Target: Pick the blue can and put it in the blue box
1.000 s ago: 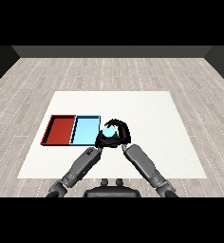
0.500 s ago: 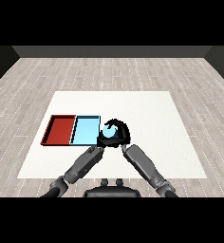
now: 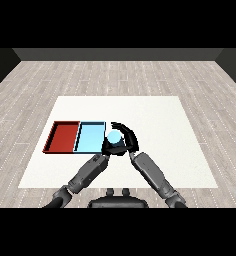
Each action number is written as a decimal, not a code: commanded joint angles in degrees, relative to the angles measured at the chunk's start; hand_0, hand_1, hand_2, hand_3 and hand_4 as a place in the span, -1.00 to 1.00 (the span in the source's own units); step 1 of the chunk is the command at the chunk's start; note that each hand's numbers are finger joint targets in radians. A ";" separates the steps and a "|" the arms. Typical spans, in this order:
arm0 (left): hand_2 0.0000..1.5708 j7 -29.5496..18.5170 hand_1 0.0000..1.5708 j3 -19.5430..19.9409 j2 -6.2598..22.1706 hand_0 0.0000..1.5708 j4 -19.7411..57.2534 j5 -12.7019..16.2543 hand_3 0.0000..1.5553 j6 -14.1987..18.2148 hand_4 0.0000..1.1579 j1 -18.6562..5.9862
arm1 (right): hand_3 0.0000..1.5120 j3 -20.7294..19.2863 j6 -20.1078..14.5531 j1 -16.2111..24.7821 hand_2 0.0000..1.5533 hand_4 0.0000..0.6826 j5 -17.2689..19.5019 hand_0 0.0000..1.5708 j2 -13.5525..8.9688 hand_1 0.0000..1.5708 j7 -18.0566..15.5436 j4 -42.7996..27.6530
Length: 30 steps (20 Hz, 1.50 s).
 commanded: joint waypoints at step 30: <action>1.00 16.47 1.00 9.65 19.61 1.00 7.58 -13.52 0.93 6.38 0.93 -4.27 | -1.00 -25.63 14.18 18.83 -1.00 -1.00 -15.54 -1.00 -6.95 -1.00 -6.99 -14.05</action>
